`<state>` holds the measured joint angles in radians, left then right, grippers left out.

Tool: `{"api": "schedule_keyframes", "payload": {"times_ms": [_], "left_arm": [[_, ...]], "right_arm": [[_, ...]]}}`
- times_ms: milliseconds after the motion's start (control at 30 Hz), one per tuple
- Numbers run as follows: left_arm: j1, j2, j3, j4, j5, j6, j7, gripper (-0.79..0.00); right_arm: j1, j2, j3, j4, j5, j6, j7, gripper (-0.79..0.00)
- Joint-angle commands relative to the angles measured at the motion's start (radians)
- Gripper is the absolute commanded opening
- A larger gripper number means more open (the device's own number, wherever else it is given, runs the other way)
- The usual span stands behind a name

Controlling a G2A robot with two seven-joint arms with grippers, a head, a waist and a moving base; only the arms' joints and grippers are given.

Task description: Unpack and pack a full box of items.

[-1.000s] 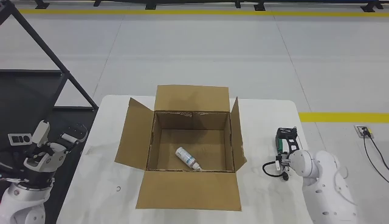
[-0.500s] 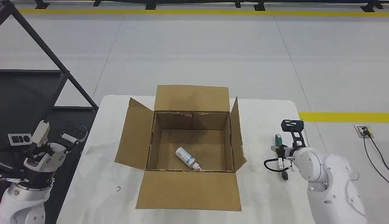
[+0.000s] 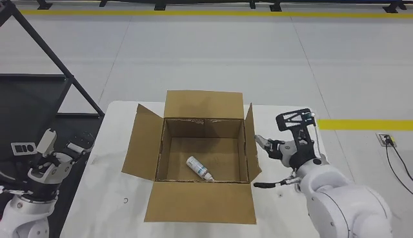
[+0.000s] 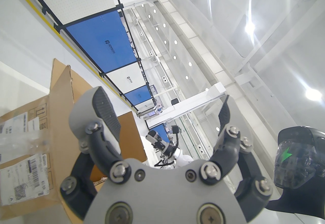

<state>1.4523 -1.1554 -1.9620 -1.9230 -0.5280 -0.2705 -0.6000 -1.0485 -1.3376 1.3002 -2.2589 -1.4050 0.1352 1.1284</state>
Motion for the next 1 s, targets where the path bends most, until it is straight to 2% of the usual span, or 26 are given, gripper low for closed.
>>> {"api": "schedule_keyframes", "payload": {"times_ms": [0,133,267,500,633,733,967], "left_arm": [[0.013,0.0,0.003,-0.003,0.01,-0.008,0.002,0.0],[0.031,0.0,0.005,0.0,0.007,-0.013,-0.004,0.0],[0.045,0.0,0.0,0.001,-0.004,-0.019,-0.006,0.0],[0.063,0.001,-0.018,-0.001,-0.018,-0.021,-0.015,0.0],[0.066,0.003,-0.024,-0.002,-0.023,-0.017,-0.021,0.0],[0.069,0.004,-0.026,0.0,-0.025,-0.015,-0.026,0.0],[0.07,0.006,-0.032,0.015,-0.036,-0.01,-0.034,0.0]], "right_arm": [[0.024,-0.005,-0.067,-0.021,-0.03,-0.003,0.0,0.0],[0.101,-0.018,-0.208,0.0,-0.065,-0.035,0.039,0.0],[0.215,-0.043,-0.33,0.122,-0.075,-0.022,0.088,0.0],[0.456,-0.113,-0.479,0.507,0.02,0.053,0.144,0.0],[0.589,-0.164,-0.524,0.739,0.185,0.077,0.17,0.0],[0.677,-0.2,-0.553,0.907,0.307,0.056,0.188,0.0],[0.769,-0.276,-0.656,1.162,0.422,0.041,0.141,0.0]]}}
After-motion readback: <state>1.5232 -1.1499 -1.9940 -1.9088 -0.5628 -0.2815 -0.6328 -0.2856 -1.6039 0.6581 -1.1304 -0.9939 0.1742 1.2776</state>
